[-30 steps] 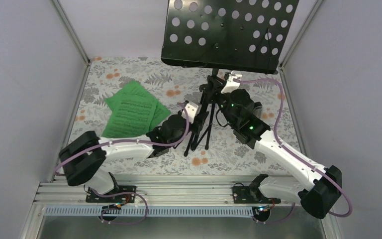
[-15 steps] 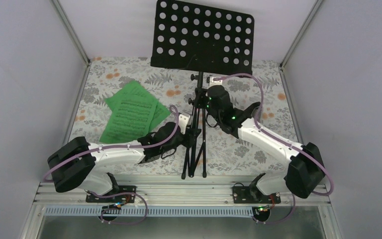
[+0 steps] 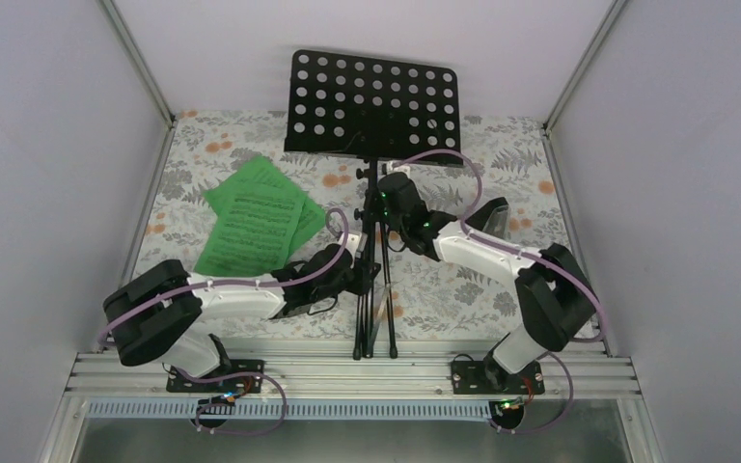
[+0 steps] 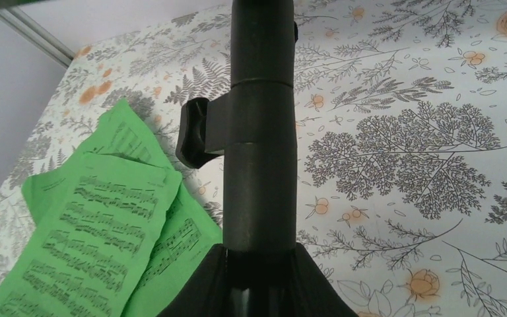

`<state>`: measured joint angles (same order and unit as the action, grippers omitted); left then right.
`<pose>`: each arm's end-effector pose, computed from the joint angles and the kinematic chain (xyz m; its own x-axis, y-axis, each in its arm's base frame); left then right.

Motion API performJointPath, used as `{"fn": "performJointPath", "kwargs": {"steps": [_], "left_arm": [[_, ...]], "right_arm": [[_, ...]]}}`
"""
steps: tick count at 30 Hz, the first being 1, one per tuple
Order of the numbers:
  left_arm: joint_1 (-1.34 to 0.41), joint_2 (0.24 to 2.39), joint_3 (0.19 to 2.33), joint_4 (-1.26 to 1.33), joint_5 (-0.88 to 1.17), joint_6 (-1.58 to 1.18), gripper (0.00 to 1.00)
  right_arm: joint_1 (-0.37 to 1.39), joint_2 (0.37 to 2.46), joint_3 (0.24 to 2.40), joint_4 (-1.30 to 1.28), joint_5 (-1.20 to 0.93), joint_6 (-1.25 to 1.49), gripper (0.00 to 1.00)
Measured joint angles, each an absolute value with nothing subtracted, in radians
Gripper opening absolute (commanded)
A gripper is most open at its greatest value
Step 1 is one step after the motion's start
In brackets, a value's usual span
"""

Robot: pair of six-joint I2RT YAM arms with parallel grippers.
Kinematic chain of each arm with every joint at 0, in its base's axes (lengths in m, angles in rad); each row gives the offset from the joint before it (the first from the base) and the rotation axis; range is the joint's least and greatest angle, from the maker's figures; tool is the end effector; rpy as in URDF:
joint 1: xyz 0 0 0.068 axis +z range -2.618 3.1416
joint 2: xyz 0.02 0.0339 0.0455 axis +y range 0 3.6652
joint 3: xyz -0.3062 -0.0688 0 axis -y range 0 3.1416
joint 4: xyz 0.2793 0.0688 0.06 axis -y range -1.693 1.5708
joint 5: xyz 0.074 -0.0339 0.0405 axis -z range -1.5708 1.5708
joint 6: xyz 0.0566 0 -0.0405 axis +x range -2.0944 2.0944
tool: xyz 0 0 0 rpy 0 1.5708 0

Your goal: Pack up the instrument practice props

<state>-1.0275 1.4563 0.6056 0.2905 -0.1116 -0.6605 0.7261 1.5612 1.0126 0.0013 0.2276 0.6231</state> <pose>0.1732 -0.2746 0.1781 -0.7089 -0.0055 -0.7053 0.4647 0.7485 -0.4730 0.3053 0.2540 0.2580 -0.6094 0.2192 -0.7620 -0.1812 0.8971 0.4030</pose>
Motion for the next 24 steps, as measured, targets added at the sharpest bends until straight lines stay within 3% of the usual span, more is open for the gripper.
{"fn": "performJointPath", "kwargs": {"steps": [18, 24], "left_arm": [[-1.037, 1.536, 0.596, 0.357, -0.062, -0.658, 0.43], [-1.042, 1.536, 0.596, 0.398, -0.036, -0.650, 0.48]], "right_arm": [[0.700, 1.790, 1.027, 0.228, 0.289, 0.595, 0.04], [0.700, 1.832, 1.054, 0.272, 0.290, 0.588, 0.04]]}}
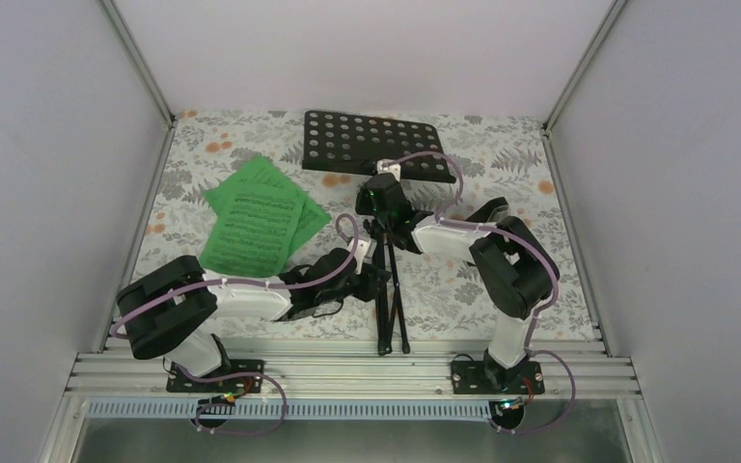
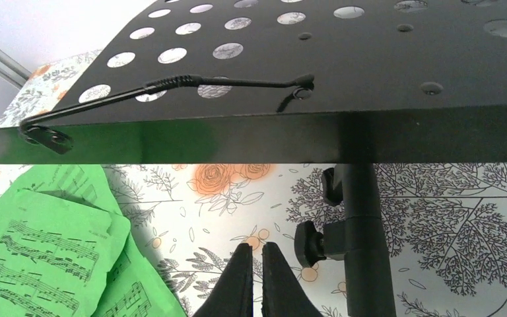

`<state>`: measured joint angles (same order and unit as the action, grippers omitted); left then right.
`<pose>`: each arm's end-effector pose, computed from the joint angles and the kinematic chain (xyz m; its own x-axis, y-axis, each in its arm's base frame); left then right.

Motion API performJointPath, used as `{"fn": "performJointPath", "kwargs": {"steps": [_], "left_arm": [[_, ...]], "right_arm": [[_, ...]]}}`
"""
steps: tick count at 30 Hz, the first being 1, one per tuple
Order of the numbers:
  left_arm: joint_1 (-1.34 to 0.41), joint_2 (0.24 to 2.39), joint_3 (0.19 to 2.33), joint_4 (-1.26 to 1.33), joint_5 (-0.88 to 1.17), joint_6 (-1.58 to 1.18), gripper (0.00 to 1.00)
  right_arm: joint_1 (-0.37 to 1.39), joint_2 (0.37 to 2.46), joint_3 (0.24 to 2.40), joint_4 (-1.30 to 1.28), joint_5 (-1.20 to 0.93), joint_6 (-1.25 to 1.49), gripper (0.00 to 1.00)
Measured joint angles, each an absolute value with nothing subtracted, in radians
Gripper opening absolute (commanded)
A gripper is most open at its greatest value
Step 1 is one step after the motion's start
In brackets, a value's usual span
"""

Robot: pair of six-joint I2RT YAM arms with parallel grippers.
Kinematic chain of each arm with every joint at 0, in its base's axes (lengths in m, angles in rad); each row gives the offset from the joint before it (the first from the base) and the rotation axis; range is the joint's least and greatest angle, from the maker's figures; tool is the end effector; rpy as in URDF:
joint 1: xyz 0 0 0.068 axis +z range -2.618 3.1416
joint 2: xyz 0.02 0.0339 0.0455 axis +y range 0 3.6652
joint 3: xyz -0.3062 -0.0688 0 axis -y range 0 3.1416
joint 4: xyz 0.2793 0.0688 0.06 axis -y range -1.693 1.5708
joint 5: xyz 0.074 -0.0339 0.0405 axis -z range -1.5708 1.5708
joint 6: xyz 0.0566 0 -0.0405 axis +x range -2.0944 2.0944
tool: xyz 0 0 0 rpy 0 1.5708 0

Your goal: Pack up the instrument practice props

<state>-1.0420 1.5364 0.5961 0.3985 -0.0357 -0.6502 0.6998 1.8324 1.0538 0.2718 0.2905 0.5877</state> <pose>0.1705 -0.2878 0.1620 -0.7201 0.0332 -0.6931 0.5170 0.6918 -0.5040 0.3564 0.2789 0.1936 -0.5449 0.2356 -0.8047 -0.1482 0.9175 0.3691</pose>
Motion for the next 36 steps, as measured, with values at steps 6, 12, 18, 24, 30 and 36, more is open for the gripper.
{"fn": "performJointPath", "kwargs": {"steps": [6, 12, 18, 24, 30, 36], "left_arm": [[-1.042, 1.533, 0.596, 0.409, -0.043, -0.637, 0.64], [-1.042, 1.430, 0.550, 0.386, -0.117, -0.597, 0.93], [-1.038, 1.203, 0.517, 0.324, -0.256, -0.513, 1.00], [-0.857, 1.144, 0.581, 0.246, -0.208, -0.390, 1.00], [-0.460, 1.150, 0.653, 0.236, -0.059, -0.313, 1.00], [0.044, 1.126, 0.630, 0.288, 0.095, -0.347, 1.00]], "right_arm": [[0.700, 1.840, 1.054, 0.281, 0.289, 0.583, 0.19], [0.700, 1.790, 1.015, 0.310, 0.243, 0.546, 0.77], [0.699, 1.547, 0.925, 0.299, 0.121, 0.426, 1.00], [0.621, 1.301, 0.921, 0.225, 0.030, 0.315, 1.00], [0.288, 1.185, 0.923, 0.114, -0.054, 0.266, 1.00], [-0.210, 1.178, 0.912, 0.029, -0.174, 0.289, 1.00]]}}
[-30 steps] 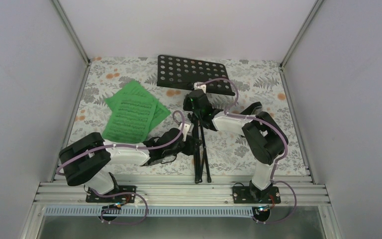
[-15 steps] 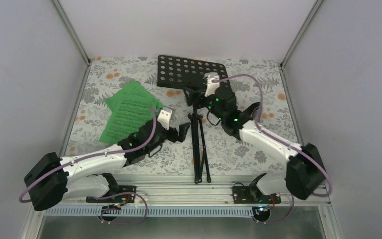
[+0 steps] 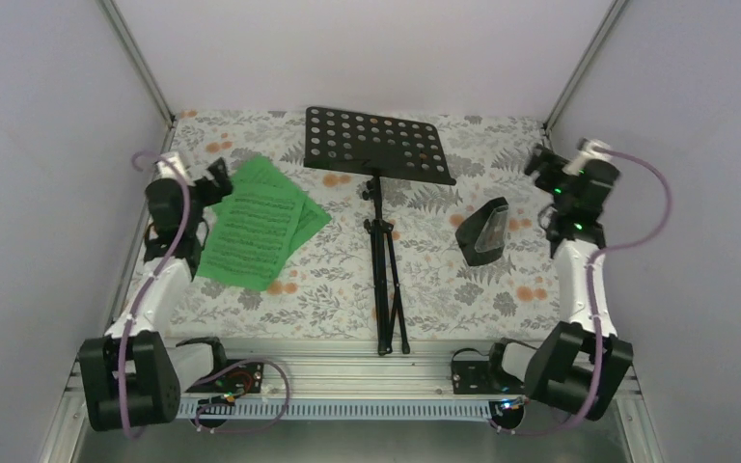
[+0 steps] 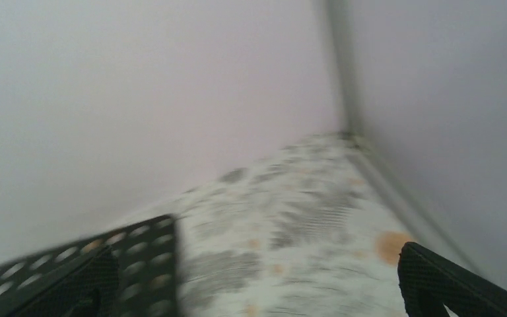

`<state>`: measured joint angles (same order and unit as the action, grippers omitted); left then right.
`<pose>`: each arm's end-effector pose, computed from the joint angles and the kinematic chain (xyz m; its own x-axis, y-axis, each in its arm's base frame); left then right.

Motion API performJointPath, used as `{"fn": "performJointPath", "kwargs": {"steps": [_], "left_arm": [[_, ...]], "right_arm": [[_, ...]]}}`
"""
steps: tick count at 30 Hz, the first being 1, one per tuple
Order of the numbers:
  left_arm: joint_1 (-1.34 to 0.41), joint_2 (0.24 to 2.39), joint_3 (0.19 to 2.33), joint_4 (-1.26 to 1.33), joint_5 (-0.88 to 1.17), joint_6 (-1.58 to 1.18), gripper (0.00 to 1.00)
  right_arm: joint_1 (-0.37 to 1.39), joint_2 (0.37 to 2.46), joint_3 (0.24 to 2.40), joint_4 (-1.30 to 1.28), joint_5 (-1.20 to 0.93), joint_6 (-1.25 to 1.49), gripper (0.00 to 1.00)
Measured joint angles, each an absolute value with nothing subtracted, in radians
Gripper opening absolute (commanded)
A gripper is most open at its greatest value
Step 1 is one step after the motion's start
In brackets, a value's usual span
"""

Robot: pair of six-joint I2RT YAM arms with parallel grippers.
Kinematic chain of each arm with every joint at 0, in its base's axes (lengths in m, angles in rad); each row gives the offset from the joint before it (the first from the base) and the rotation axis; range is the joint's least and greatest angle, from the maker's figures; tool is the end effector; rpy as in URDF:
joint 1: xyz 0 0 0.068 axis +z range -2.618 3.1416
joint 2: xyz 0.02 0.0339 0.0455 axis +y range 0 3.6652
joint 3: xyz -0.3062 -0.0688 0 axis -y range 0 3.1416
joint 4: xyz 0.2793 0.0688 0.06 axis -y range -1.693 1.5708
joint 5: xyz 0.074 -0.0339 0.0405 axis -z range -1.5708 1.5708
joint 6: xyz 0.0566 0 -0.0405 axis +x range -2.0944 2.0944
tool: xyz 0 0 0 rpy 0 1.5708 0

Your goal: Pack up the instrument practice props

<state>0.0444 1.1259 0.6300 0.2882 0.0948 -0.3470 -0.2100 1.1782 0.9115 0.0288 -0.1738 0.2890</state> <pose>0.2899 0.0075 0.2829 -0.2102 -0.3482 -0.9135 -0.0246 0.9360 -0.3511 0.3093 -0.0559 0.3501 -0.2093 0.3316 -0.9199 0.1049 0.9429 0.3160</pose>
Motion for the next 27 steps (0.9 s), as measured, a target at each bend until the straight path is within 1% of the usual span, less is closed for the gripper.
{"fn": "performJointPath", "kwargs": {"steps": [1, 4, 7, 11, 15, 17, 21, 27], "left_arm": [[0.110, 1.109, 0.612, 0.300, 0.105, -0.352, 1.00], [0.208, 1.039, 0.554, 0.321, 0.076, -0.343, 1.00], [0.231, 0.982, 0.487, 0.374, 0.002, -0.296, 1.00], [0.232, 0.976, 0.353, 0.509, -0.064, -0.223, 1.00], [0.219, 1.060, 0.243, 0.632, -0.067, -0.155, 1.00], [0.195, 1.104, 0.211, 0.706, -0.063, -0.130, 1.00], [0.165, 1.161, 0.174, 0.818, -0.050, -0.109, 1.00], [0.160, 1.209, 0.171, 0.920, -0.049, -0.083, 1.00]], "right_arm": [[-0.301, 1.178, 0.896, 0.036, -0.194, 0.308, 1.00], [-0.474, 1.173, 0.815, 0.070, -0.206, 0.364, 1.00], [-0.519, 1.155, 0.710, 0.117, -0.165, 0.394, 1.00], [-0.514, 1.074, 0.476, 0.270, -0.086, 0.426, 1.00], [-0.453, 1.029, 0.277, 0.447, 0.007, 0.434, 1.00], [-0.408, 1.028, 0.218, 0.522, 0.039, 0.428, 1.00], [-0.329, 1.063, 0.158, 0.670, 0.077, 0.393, 1.00], [-0.252, 1.122, 0.147, 0.807, 0.103, 0.339, 1.00]]}}
